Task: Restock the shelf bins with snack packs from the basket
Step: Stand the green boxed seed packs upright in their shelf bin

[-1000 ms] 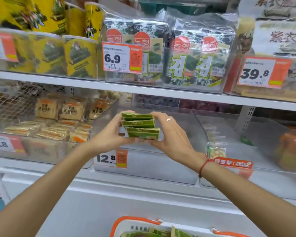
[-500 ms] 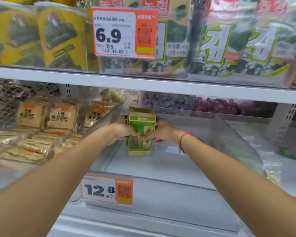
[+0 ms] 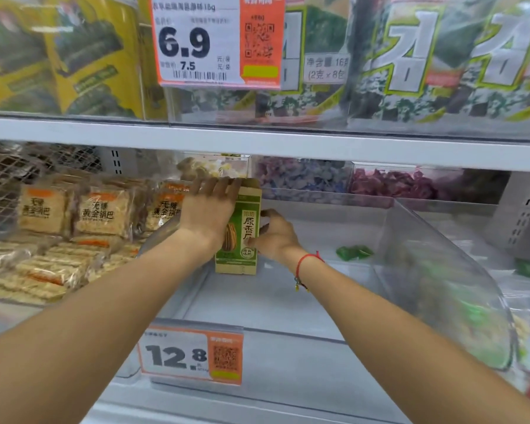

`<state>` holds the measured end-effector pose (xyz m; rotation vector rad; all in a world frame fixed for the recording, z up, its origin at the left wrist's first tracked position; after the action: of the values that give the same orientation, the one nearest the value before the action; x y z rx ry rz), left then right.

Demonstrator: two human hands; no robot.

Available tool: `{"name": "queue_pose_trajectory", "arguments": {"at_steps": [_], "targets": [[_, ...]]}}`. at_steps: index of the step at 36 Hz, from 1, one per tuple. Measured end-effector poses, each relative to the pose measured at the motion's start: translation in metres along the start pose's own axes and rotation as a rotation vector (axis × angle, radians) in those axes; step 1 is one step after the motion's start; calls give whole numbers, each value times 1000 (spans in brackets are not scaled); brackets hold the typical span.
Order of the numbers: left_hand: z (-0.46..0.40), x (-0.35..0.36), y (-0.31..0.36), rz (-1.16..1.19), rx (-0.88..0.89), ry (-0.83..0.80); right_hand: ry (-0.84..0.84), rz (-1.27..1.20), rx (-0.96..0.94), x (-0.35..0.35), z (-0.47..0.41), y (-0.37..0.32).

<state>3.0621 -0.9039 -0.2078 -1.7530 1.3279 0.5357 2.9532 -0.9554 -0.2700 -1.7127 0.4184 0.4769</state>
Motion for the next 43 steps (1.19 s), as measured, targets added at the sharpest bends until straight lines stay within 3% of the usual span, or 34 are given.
{"name": "queue_pose_trajectory", "arguments": {"at_steps": [5, 11, 14, 19, 25, 31, 34, 38, 43], "targets": [[-1, 3, -5, -23, 7, 2, -50, 176, -81, 12, 7, -6], [-1, 4, -8, -31, -5, 0, -209, -127, 5, 16, 3, 3], [-1, 4, -4, 1, -25, -5, -153, -193, 55, 12, 1, 7], [-1, 3, -5, 28, -46, -15, 49, 15, -50, 2, 5, -6], [1, -4, -8, 57, -69, 4, -54, -87, 90, 4, 5, 2], [8, -18, -8, 87, -124, -71, -115, 72, 53, -17, 14, -2], [13, -29, -9, 97, -142, -101, -138, 119, 16, -29, 24, -4], [35, -49, -7, 187, -165, -25, -162, 219, -99, -55, 57, -18], [90, -97, 6, 480, -140, 84, -103, 383, -357, -95, 133, -41]]}}
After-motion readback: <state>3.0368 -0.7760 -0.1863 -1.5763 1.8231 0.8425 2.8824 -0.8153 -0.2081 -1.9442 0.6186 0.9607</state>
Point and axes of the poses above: each hand's wrist, its own z-axis away from the middle knuckle, its own x-axis out of the palm, y = z × x, the point moved 5 cm from there along -z, towards the middle knuckle, and after that the axes turned 3 degrees about y, right-handed, at the moved point
